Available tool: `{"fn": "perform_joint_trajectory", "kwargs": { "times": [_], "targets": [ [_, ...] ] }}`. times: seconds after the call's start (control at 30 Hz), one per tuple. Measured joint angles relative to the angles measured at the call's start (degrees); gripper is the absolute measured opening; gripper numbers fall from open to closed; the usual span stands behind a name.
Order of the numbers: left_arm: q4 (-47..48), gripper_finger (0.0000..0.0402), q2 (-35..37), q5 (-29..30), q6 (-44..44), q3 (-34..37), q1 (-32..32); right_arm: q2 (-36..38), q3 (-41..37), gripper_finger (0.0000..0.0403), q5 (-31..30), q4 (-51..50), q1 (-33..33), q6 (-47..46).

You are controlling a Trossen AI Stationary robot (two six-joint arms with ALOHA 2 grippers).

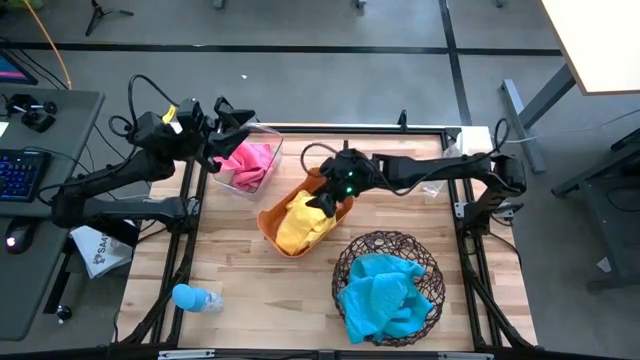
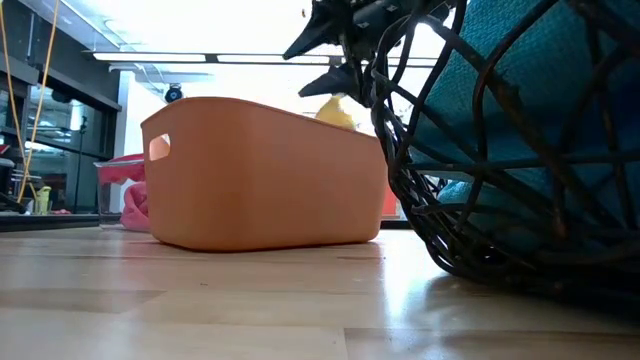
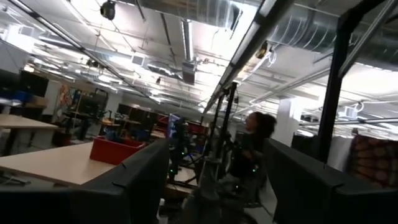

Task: Sort microfiber towel by color & place in baskets
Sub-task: Return to Home Position

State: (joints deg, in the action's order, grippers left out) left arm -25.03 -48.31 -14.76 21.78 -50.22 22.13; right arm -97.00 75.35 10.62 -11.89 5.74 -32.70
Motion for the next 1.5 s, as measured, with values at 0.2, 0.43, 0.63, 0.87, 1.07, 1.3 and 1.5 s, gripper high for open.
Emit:
{"fn": "perform_joint_trajectory", "kwargs": {
  "times": [0.2,0.43,0.63,0.87,1.07,1.3,1.5],
  "targets": [
    [1.87,0.0248,-0.22,1.11,-1.93,0.0,-1.8,5.81,0.0,0.0314,8.18,-1.72,3.51,-1.28],
    [-1.8,0.0238,-3.32,2.57,-3.7,2.57,-5.69,18.5,0.0,0.0267,2.37,-17.03,3.83,8.26],
    [-15.19,0.0189,-3.46,6.01,-0.28,13.36,-11.32,28.61,-0.15,0.0112,-6.39,-37.31,2.89,13.91],
    [-25.62,0.0069,1.2,18.98,-2.39,27.91,-16.68,39.45,-8.65,0.0023,-5.96,-37.95,2.88,10.97],
    [-25.52,0.001,9.65,22.5,-2.51,36.48,-17.01,49.89,-21.29,0.0003,-4.57,-30.84,2.77,2.67],
    [-25.32,0.0001,19.87,24.58,-1.56,46.23,-16.94,59.42,-30.02,0.0002,-4.49,-17.82,2.77,-6.01],
    [-17.26,0.0,26.45,24.45,1.61,49.34,-16.92,63.2,-31.68,0.0001,-6.59,-9.72,2.74,-7.48]
  ]
}}
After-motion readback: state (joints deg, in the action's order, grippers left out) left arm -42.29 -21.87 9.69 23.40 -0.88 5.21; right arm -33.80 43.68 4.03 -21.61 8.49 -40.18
